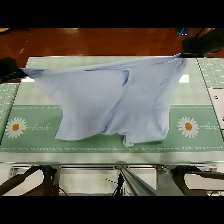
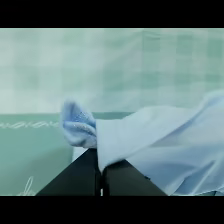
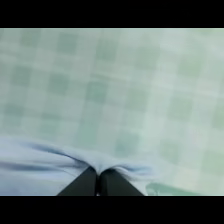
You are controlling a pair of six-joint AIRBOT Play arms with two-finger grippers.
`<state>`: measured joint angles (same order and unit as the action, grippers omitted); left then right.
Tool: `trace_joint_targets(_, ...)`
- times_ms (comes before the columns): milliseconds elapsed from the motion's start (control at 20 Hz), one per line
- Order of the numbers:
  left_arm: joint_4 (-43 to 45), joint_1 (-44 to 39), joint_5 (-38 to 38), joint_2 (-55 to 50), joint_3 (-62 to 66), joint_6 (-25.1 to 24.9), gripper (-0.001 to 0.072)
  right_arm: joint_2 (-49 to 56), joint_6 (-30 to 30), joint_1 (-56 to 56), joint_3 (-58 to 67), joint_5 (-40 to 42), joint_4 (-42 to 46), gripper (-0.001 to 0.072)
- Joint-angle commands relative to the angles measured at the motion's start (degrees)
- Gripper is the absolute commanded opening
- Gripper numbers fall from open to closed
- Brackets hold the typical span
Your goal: Fold the shirts.
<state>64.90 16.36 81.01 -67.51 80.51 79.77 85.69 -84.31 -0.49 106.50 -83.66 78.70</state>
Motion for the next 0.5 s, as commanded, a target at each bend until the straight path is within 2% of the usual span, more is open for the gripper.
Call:
trace_joint_targets(0, -6.8, -1.8, -8.1, -12.8, -1.2, -2.1, 0.0028, 10.3, 0.4, 0.0, 0.0, 7.7, -0.8, 0.0029)
trace_joint_targets(150, -8.2, -2.5, -10.3, -20.0, -1.0, -3.5, 0.0029, 14.3, 0.4, 0.0, 0.0, 8.2, -0.6, 0.0031)
trace_joint_targets(200, -8.2, -2.3, -9.9, -21.4, -1.0, -3.5, 0.0038, 14.9, 0.4, 0.0, 0.0, 7.9, -0.5, 0.0062)
trace_joint_targets(250, -8.2, -2.0, -9.4, -22.4, -1.0, -3.5, 0.0116, 15.0, 0.4, 0.0, 0.0, 7.4, -0.6, 0.0221)
trace_joint_targets(300, -8.2, -1.6, -9.0, -22.8, -1.0, -4.0, 0.0231, 14.8, 1.0, 0.0, 0.0, 6.7, -0.6, 0.0391)
trace_joint_targets(350, -7.9, -1.0, -8.5, -22.8, -0.7, -4.3, 0.0397, 14.3, 2.3, -0.2, 0.1, 5.2, -0.4, 0.0427)
trace_joint_targets(400, -7.7, -0.2, -6.8, -22.7, 0.1, -4.3, 0.0585, 13.4, 3.8, -0.4, 0.1, 2.7, 0.7, 0.0427)
trace_joint_targets(450, -7.0, 0.9, -3.6, -22.6, 1.4, -4.3, 0.0630, 12.1, 5.4, -0.6, 0.1, -0.6, 2.7, 0.0427)
